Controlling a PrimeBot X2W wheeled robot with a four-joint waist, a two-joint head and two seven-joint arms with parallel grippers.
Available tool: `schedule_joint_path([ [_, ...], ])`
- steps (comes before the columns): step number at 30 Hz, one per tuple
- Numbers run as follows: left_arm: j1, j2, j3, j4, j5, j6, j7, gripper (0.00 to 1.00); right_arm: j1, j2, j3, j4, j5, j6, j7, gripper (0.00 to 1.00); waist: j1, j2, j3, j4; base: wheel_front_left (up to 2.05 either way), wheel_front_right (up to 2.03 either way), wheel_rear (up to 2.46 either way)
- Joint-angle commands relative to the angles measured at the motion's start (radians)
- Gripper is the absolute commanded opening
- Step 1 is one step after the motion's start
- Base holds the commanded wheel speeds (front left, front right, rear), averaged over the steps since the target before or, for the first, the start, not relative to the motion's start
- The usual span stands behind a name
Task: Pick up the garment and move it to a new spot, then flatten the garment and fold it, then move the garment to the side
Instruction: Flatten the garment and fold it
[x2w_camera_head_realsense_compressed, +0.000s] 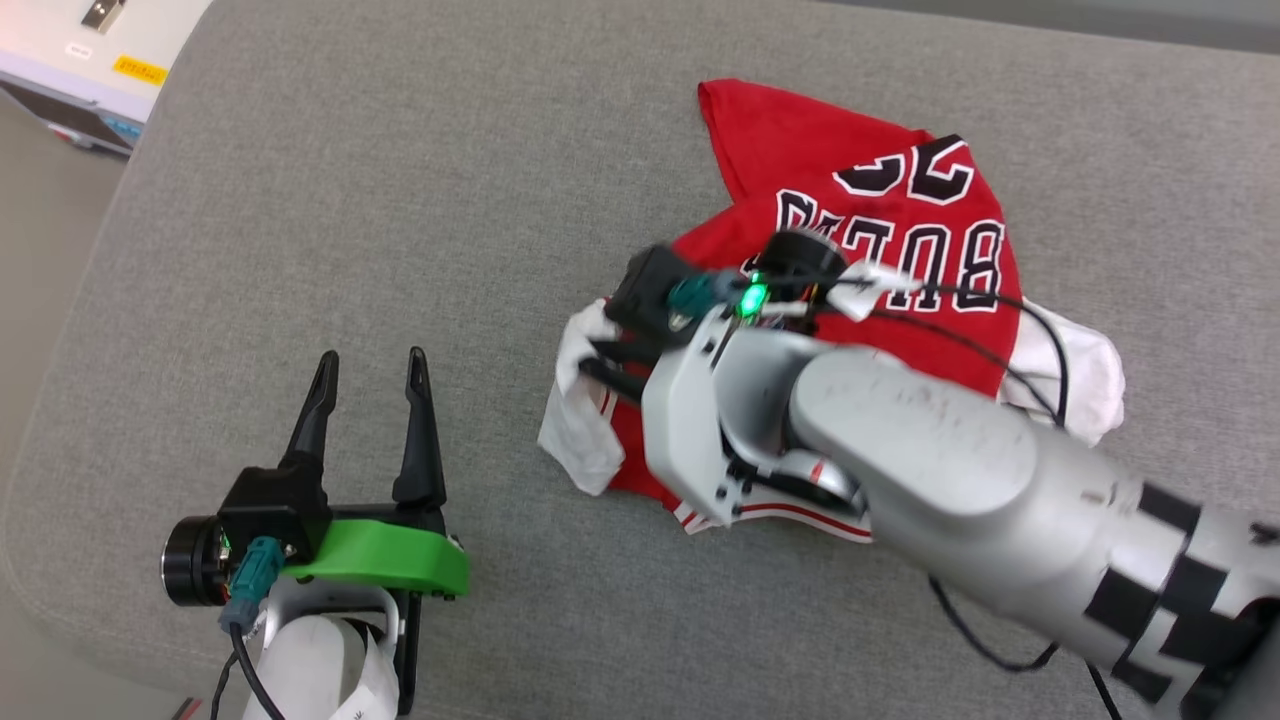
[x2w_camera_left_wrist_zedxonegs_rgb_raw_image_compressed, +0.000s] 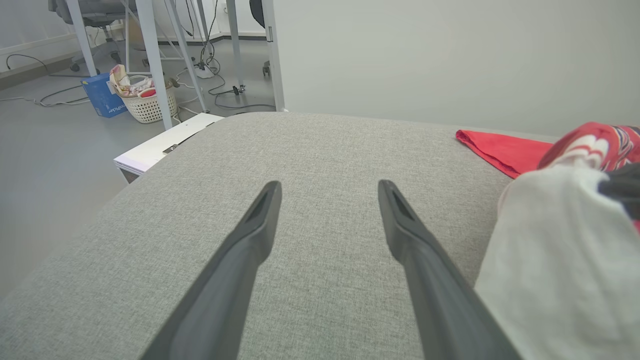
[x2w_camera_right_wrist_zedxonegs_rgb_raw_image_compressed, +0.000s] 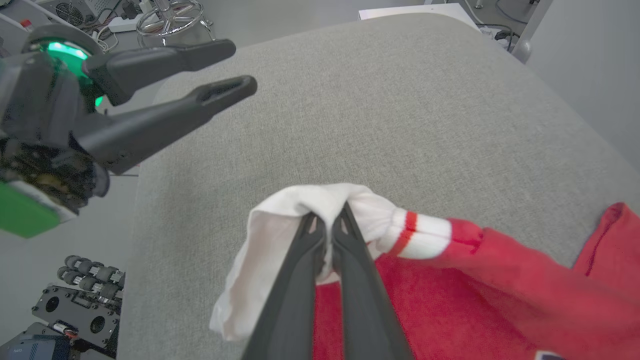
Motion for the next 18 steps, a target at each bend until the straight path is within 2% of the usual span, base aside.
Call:
schedule_joint_path([
  [1,-0.021,-0.004,-0.001,-0.003,-0.009,0.007,-0.006,1.0,0.048,0.014,0.004,0.016,-0.041,-0.001,0.041,0.0,-0.0001,0.0,0.029,0.017,0.0,0.0,0.0],
  [5,-0.033,-0.004,-0.003,-0.002,-0.013,0.011,-0.006,1.0,0.129,0.023,0.004,0.064,-0.12,-0.001,0.124,0.0,-0.0001,0.0,0.044,0.019,0.0,0.0,0.0],
  [8,-0.04,-0.004,-0.005,-0.001,-0.015,0.015,-0.006,1.0,0.149,0.024,0.004,0.095,-0.14,-0.001,0.115,0.0,-0.0001,0.0,0.051,0.017,0.0,0.0,0.0],
  [12,-0.042,-0.004,-0.004,0.005,-0.013,0.017,-0.006,1.0,0.143,0.032,0.004,0.112,-0.141,-0.001,0.047,0.0,-0.0001,0.0,0.046,0.006,0.0,0.0,0.0],
  [13,-0.041,-0.004,-0.003,0.007,-0.011,0.016,-0.006,1.0,0.136,0.031,0.004,0.114,-0.14,-0.001,0.016,0.16,-0.0001,0.0,0.04,0.003,0.0,0.0,0.0],
  [14,-0.04,-0.004,-0.002,0.009,-0.009,0.015,-0.006,1.0,0.132,0.03,0.004,0.115,-0.135,-0.001,-0.01,0.47,-0.0001,0.0,0.033,0.001,0.0,0.0,0.0],
  [15,-0.038,-0.004,0.0,0.011,-0.006,0.014,-0.006,1.0,0.125,0.027,0.005,0.115,-0.124,-0.001,-0.047,1.0,-0.0001,0.0,0.025,-0.003,0.0,0.0,0.0],
  [18,-0.027,-0.004,0.009,0.012,0.003,0.012,-0.006,1.0,0.117,0.004,0.005,0.099,-0.1,-0.001,-0.157,1.0,-0.0001,0.0,-0.009,-0.011,0.0,0.0,0.0],
])
